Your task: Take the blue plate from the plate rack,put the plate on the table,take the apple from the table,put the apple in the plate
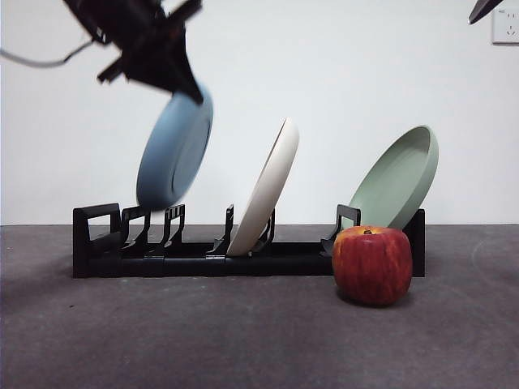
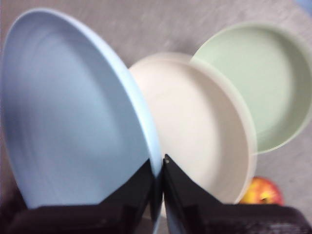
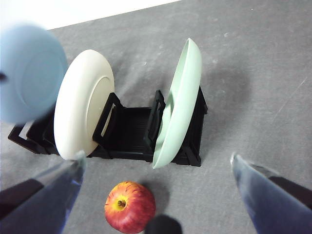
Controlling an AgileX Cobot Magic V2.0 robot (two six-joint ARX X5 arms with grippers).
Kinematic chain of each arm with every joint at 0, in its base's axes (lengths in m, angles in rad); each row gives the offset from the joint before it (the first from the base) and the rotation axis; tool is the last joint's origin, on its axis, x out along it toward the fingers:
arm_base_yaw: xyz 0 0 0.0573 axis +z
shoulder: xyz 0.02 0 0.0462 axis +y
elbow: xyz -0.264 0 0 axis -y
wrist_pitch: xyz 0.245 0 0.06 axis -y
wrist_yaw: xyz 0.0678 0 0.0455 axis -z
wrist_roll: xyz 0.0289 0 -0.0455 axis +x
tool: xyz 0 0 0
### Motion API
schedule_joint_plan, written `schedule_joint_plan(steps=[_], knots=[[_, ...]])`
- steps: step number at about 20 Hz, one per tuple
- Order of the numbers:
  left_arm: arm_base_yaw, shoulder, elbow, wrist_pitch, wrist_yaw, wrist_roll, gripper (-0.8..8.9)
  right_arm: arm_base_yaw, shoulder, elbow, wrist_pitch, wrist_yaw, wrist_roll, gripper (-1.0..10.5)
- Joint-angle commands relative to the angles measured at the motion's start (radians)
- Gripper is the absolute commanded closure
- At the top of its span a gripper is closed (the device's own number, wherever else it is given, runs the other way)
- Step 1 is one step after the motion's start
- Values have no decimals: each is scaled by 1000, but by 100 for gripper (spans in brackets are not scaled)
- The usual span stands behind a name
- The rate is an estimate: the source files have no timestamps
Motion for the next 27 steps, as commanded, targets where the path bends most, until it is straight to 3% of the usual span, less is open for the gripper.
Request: schedule_joint_plan(steps=[1,6,9,11,13,15,18,20,25,27], knots=[[-3,1,115,-83,27,34,822,2,-1,3,4,3,-4,443],[-63,-70,299,-396,-9,191,822,2,-1,3,29,2,-4,443],[-160,-155,300,-582,-247,252,822,2,-1,3,34,2,-4,443],[-244,-195,299,-689,-417,244,822,2,-1,3,34,3,-4,443],[-335,-226,281,-737,-465,190,822,2,-1,3,34,3,-4,443],[-447,-272,178,-690,-532,131,822,2,-1,3,34,3,-4,443],[-638,-294,-71,-591,-742,-19,822,2,-1,3,34,3,-4,444],[-705,-294,-236,-510,-804,-85,822,2,-1,3,34,3,-4,444],[-792,-286,-551,-143,-782,-147,823,2,-2,3,34,3,-3,444],[-786,-264,-598,-72,-679,-140,823,2,-2,3,34,2,7,445]])
